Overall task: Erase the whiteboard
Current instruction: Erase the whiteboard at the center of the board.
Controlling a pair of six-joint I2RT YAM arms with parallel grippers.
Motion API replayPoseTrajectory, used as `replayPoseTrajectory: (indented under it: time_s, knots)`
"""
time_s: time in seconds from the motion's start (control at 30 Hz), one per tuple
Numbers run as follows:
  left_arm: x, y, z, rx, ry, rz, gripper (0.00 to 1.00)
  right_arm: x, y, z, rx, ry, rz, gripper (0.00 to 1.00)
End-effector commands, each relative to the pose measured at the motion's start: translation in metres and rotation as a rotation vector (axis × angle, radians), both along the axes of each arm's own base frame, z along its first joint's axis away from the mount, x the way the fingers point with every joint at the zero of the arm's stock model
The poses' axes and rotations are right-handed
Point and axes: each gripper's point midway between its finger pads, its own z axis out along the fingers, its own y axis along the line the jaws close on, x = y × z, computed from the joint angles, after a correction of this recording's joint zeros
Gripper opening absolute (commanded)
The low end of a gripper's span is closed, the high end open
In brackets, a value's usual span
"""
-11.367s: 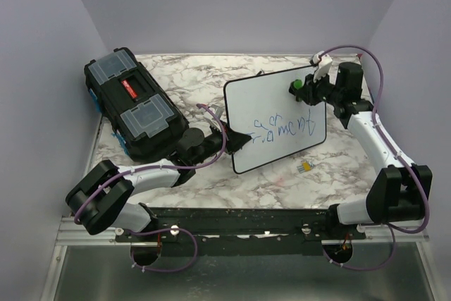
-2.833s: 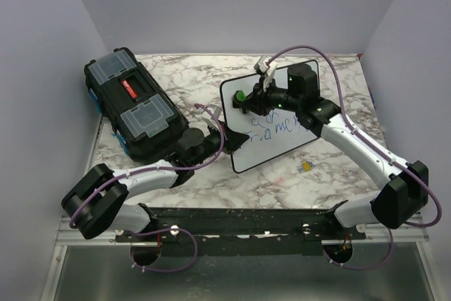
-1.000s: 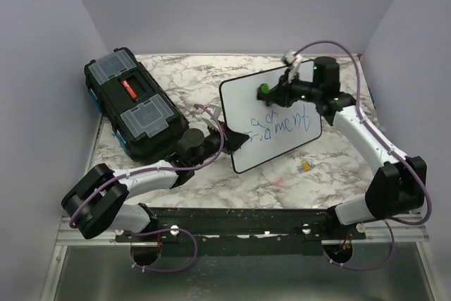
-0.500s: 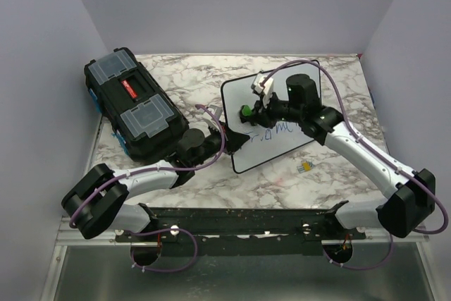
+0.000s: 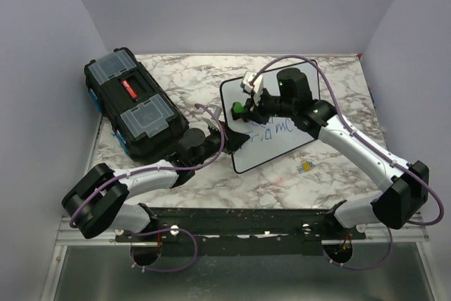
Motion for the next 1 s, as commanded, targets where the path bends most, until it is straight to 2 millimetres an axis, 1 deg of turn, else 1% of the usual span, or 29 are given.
replayPoseTrajectory:
  time_s: [0.0,0.03,0.1,0.13,0.17,0.23,0.3,0.37,0.43,0.5,0.57,0.63,0.7,0.83,0.9,0.97]
  knots:
    - [-0.019,-0.017,0.057,-0.083,-0.221,-0.123,0.00,-0.046,0.012,-0.033,-0.059,0.090,0.168,0.01]
    - [-0.019,-0.016,0.057,-0.082,-0.222,-0.120,0.00,-0.040,0.004,-0.035,-0.077,0.068,0.120,0.01]
    - [-0.018,-0.016,0.056,-0.083,-0.224,-0.119,0.00,-0.020,-0.018,-0.033,-0.070,0.033,0.000,0.01]
    - [-0.019,-0.017,0.057,-0.084,-0.224,-0.119,0.00,-0.008,-0.031,-0.028,-0.045,0.035,-0.066,0.01]
    - [-0.018,-0.017,0.056,-0.084,-0.224,-0.116,0.00,0.006,-0.048,-0.021,-0.011,0.047,-0.128,0.01]
    - [-0.017,-0.017,0.059,-0.089,-0.232,-0.113,0.00,0.022,-0.076,-0.001,0.082,0.075,-0.185,0.01]
    - [-0.012,-0.017,0.063,-0.104,-0.245,-0.100,0.00,0.019,-0.089,0.022,0.132,0.056,-0.159,0.01]
    - [-0.003,-0.015,0.071,-0.120,-0.257,-0.086,0.00,0.004,-0.090,0.043,0.132,0.023,-0.100,0.01]
    - [0.009,-0.012,0.079,-0.126,-0.264,-0.060,0.00,-0.001,-0.098,0.065,0.156,0.009,-0.105,0.01]
    - [0.023,-0.007,0.090,-0.137,-0.277,-0.029,0.00,0.000,-0.114,0.084,0.196,-0.006,-0.146,0.01]
    - [0.037,-0.002,0.101,-0.149,-0.293,-0.001,0.00,-0.002,-0.129,0.098,0.231,-0.020,-0.174,0.01]
    - [0.051,0.002,0.113,-0.163,-0.308,0.018,0.00,-0.009,-0.138,0.104,0.259,-0.022,-0.170,0.01]
    - [0.064,0.007,0.123,-0.170,-0.318,0.035,0.00,-0.018,-0.144,0.102,0.285,-0.001,-0.145,0.01]
    - [0.082,0.014,0.140,-0.142,-0.361,0.081,0.00,-0.029,-0.147,0.083,0.295,0.037,-0.125,0.01]
    - [0.091,0.018,0.150,-0.131,-0.390,0.115,0.00,-0.028,-0.154,0.074,0.299,0.051,-0.142,0.01]
    - [0.100,0.022,0.157,-0.115,-0.410,0.153,0.00,-0.028,-0.155,0.065,0.315,0.069,-0.139,0.01]
